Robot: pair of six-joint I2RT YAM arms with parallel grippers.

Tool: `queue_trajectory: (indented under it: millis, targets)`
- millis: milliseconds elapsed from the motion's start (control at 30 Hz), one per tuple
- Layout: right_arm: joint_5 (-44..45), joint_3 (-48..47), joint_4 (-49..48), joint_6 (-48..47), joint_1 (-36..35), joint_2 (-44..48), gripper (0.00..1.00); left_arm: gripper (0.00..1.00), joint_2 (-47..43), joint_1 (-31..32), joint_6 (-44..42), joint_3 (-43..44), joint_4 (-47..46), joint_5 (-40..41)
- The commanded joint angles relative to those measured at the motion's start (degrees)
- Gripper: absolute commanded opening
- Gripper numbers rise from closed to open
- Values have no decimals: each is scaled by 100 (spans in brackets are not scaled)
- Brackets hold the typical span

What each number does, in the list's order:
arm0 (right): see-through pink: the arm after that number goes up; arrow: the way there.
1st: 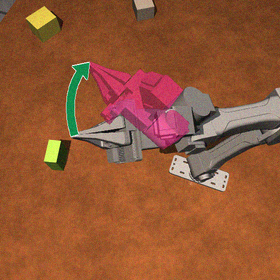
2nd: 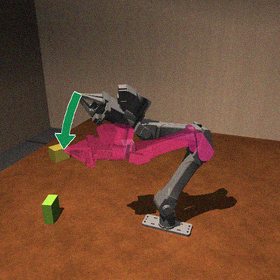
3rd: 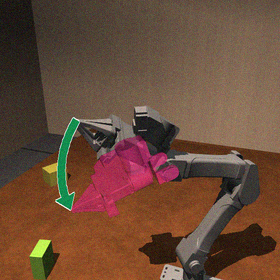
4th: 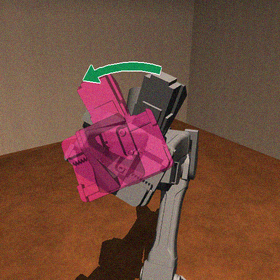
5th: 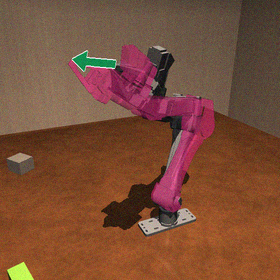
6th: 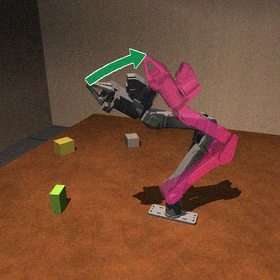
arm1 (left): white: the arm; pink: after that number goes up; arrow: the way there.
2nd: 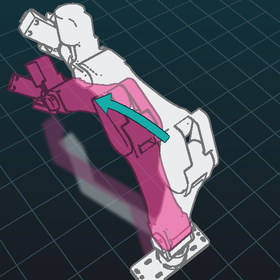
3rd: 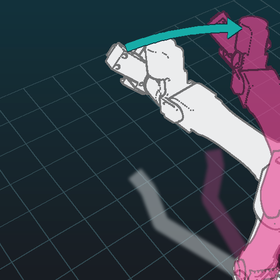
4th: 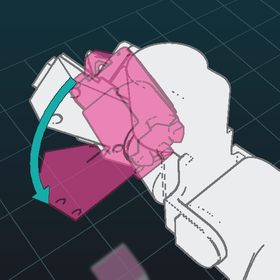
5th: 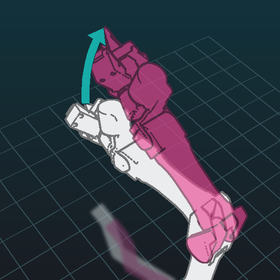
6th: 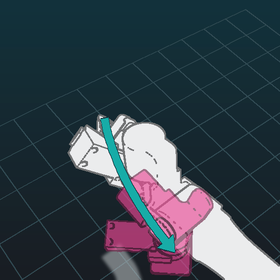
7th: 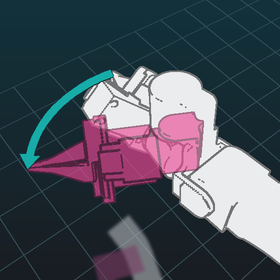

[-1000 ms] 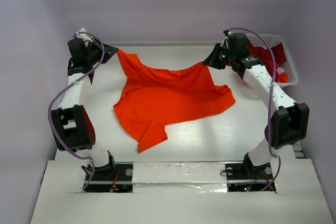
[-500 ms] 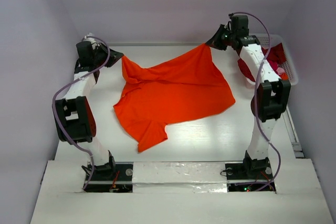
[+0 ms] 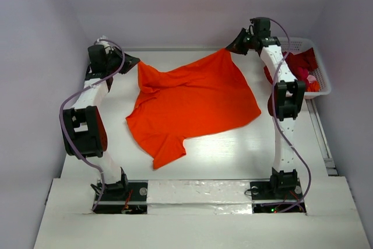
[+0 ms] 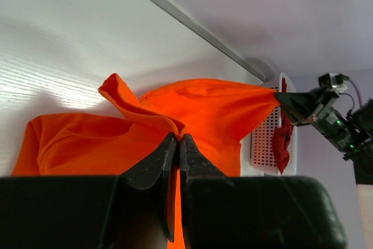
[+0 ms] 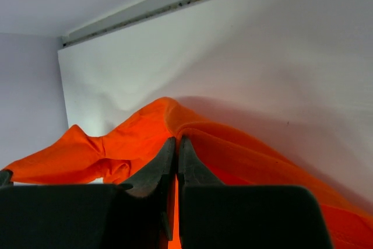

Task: Fold and stack the t-shirts
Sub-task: Flatten out the tshirt

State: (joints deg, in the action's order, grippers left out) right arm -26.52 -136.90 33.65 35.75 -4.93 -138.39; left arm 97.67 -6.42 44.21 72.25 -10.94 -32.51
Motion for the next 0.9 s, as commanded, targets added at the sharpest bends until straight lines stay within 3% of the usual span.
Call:
queue_trajectory:
  millis: [0, 400, 733, 867]
  targets:
    - [-503, -293, -385, 204, 27, -223, 0, 0, -134, 44, 9, 132, -251, -106]
    - [-793, 6, -1351, 626, 325, -584, 0, 0, -152, 97, -79, -44, -163, -10]
    - [-837, -829, -1247, 803, 695, -1041, 0, 0, -134, 97, -175, -35, -13, 35]
    - [-1100, -435, -1370, 767, 695, -980, 0, 0, -169, 97, -202, -35, 13, 26]
